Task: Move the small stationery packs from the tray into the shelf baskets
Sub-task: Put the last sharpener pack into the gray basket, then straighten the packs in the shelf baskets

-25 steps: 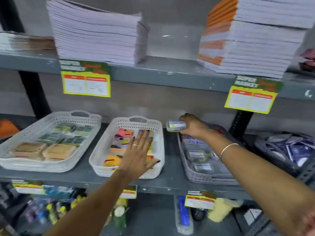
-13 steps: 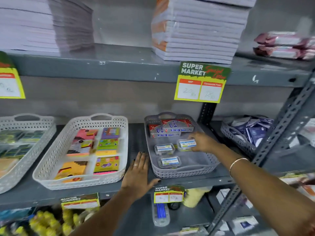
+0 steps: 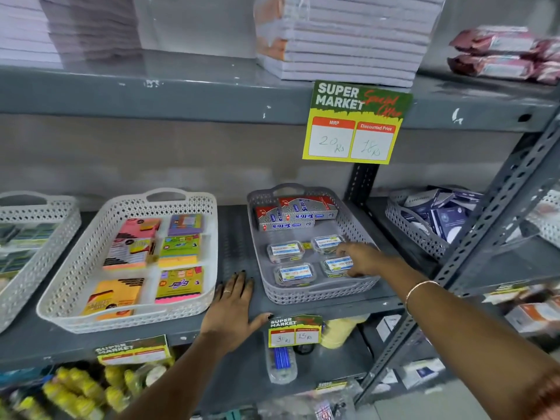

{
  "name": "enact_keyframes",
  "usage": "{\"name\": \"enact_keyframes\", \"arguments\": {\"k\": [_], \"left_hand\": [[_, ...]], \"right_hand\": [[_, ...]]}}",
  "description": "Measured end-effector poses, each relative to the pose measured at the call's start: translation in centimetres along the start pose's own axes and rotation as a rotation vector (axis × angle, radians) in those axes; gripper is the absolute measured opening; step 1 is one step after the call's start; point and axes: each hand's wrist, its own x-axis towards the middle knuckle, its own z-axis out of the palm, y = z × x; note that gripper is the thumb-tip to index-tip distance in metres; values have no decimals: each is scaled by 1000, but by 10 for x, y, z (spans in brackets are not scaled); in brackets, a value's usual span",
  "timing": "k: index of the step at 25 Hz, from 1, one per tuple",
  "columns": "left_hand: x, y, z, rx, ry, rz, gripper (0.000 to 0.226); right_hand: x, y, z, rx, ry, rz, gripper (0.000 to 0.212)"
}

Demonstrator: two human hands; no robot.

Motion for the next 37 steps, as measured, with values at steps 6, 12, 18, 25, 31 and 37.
{"name": "enact_keyframes", "arguments": {"k": [6,12,18,25,31,37], "left_hand": [[-1,3,-4,-11,-16,-7,131],[-3,1,-8,-48,-55,7,125],[-14,13,-30,-516,562,107,45],[76,67,-78,-242,-69,119,54],[92,71,-62,-98,-247,47,40],[92,69,-62,-94,-252,39,41]], "right_hand": [[-2,0,3,4,18,-17,50],[-3,-4,2,3,18,-37,49],[-3,-4,0,23,-28,-51,54],[0,-1,0,29,-35,-84,54],[-1,1,0,31,-28,-120,52],[-2,-1,-3,17,-54,-129,47]]}}
